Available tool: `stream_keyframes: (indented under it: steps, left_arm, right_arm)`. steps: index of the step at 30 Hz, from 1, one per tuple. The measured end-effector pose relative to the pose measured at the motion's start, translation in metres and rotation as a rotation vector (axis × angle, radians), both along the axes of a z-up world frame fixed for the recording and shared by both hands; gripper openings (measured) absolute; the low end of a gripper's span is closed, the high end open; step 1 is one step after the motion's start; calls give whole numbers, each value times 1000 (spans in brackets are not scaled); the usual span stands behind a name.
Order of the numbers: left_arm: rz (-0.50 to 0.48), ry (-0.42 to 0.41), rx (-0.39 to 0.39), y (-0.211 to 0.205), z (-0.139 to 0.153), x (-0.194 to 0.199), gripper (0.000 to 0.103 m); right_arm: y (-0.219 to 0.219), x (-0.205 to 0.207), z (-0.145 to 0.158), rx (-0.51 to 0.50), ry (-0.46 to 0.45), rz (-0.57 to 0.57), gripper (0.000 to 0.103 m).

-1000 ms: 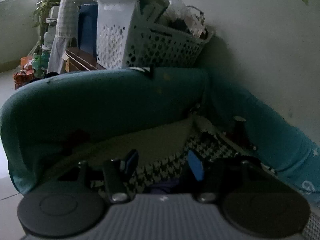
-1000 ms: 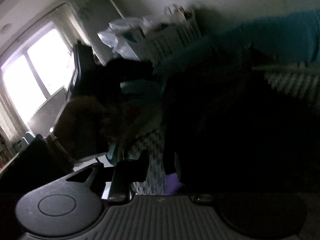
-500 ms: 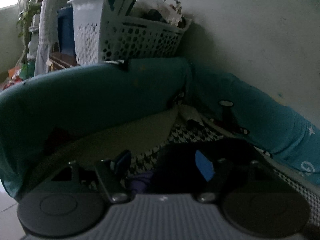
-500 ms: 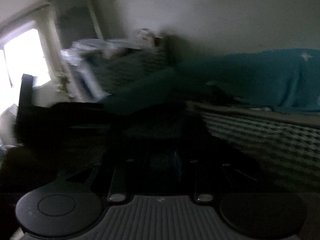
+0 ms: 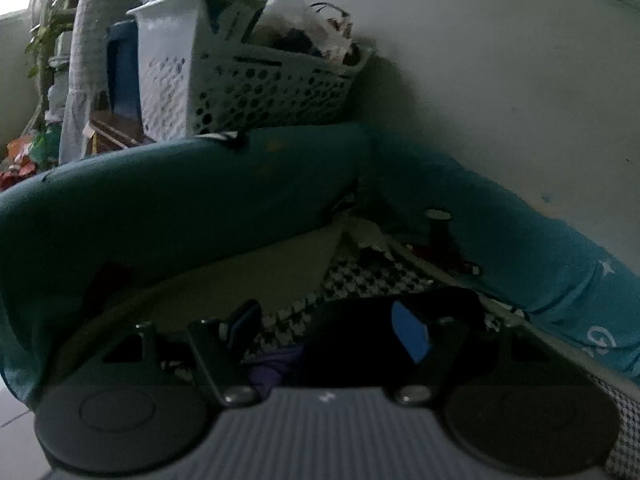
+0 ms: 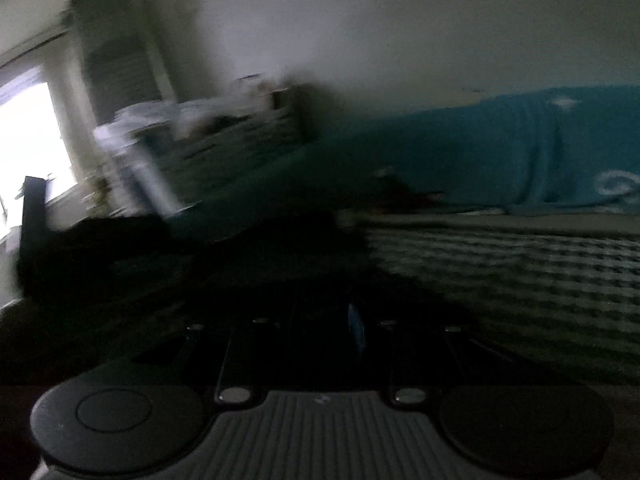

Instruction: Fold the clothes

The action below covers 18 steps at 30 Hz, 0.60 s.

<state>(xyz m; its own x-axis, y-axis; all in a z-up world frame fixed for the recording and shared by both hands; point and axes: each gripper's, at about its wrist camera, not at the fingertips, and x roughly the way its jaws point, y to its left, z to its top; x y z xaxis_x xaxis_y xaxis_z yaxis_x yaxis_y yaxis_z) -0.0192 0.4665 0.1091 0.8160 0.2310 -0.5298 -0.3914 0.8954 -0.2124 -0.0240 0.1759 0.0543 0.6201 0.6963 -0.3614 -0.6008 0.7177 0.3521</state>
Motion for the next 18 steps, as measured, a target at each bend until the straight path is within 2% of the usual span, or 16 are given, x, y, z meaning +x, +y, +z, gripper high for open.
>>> stream_keyframes:
  steps: [4, 11, 15, 18]
  left_arm:
    - [-52, -9, 35, -11, 5, -1, 72]
    - [-153, -26, 22, -16, -2, 10, 73]
    - [-114, 22, -3, -7, -20, 28, 73]
    - [-65, 60, -15, 2, -33, 40, 73]
  right_arm:
    - [25, -23, -2, -14, 10, 125, 27]
    - [59, -45, -14, -76, -36, 259, 27]
    - [71, -44, -32, -148, -8, 285, 27]
    - [66, -46, -46, -157, 5, 283, 26]
